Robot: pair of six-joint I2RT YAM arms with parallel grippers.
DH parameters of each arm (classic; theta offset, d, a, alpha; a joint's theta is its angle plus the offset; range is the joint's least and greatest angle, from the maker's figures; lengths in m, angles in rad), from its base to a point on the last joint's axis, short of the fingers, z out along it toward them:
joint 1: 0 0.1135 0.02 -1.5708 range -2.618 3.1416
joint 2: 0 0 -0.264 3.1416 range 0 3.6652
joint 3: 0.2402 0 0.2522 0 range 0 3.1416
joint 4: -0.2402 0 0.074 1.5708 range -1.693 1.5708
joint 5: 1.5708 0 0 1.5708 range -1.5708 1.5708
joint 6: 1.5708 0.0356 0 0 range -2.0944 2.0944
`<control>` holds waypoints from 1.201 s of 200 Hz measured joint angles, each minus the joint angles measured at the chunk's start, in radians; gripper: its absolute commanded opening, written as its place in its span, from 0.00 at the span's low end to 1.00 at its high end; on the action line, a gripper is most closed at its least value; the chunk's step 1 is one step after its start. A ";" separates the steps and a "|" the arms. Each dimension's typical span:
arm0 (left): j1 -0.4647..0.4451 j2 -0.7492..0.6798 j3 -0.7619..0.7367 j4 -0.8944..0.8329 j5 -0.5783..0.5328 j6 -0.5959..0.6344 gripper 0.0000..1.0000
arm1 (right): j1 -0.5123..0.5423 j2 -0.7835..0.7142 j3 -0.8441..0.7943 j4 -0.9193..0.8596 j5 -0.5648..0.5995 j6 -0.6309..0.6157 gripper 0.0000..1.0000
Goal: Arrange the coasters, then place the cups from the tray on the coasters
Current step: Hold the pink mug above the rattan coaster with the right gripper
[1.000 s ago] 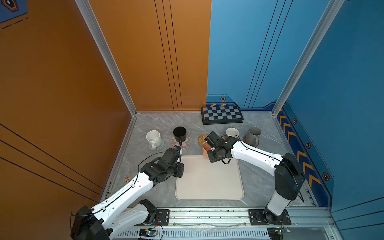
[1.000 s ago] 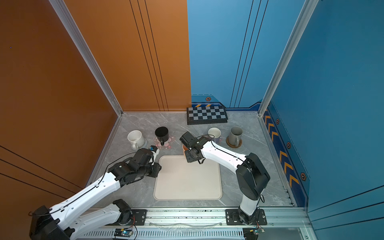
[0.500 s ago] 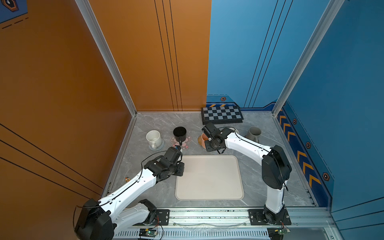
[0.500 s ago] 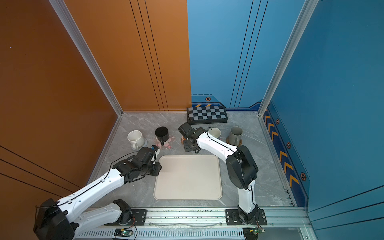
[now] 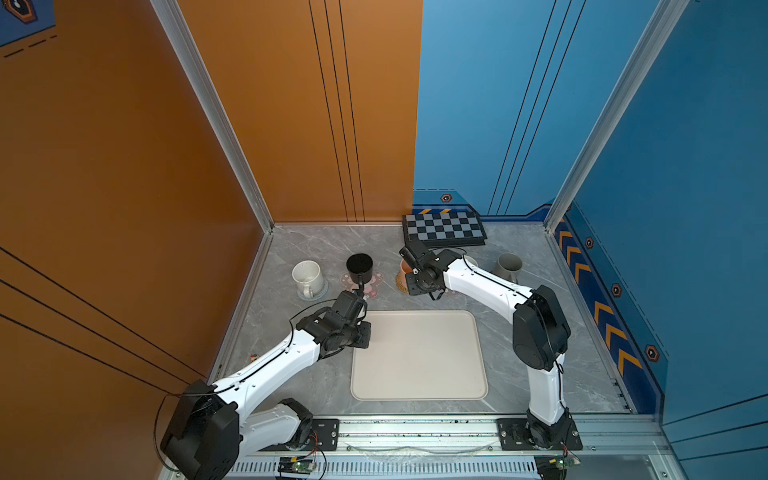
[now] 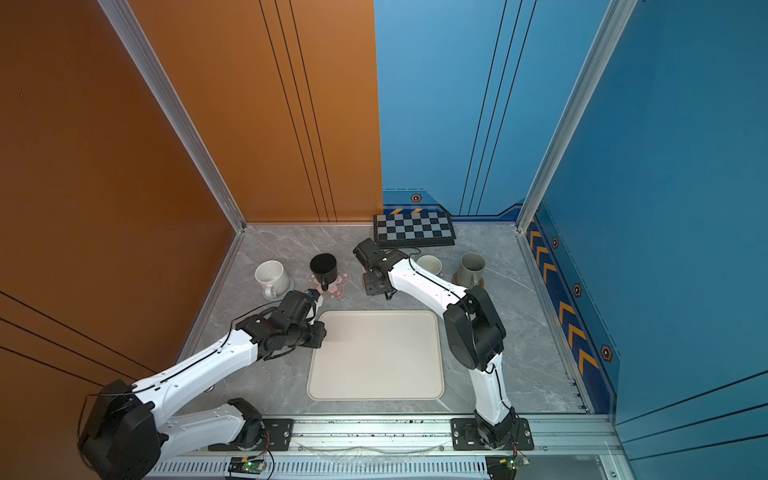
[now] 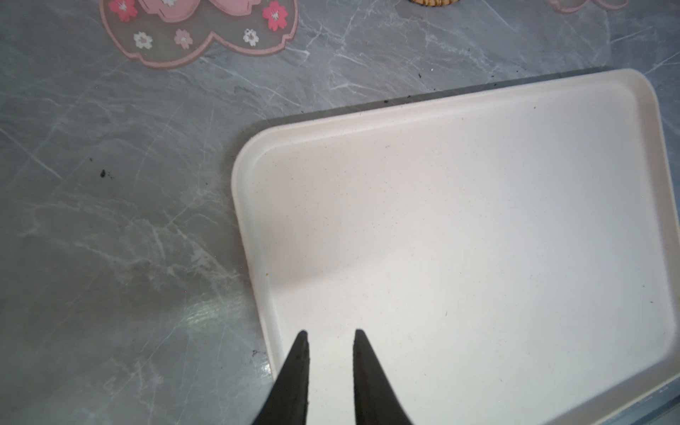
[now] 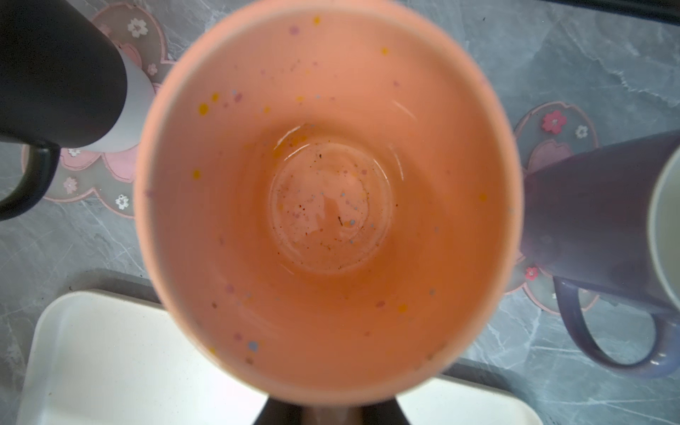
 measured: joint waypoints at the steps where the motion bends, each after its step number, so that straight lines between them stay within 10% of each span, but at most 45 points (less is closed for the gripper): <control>1: 0.000 0.000 0.000 0.000 0.000 0.000 0.24 | -0.001 0.001 0.000 0.000 0.000 0.000 0.00; 240: 0.042 0.026 0.001 0.018 0.047 -0.023 0.22 | -0.029 0.114 0.077 0.060 -0.004 -0.045 0.00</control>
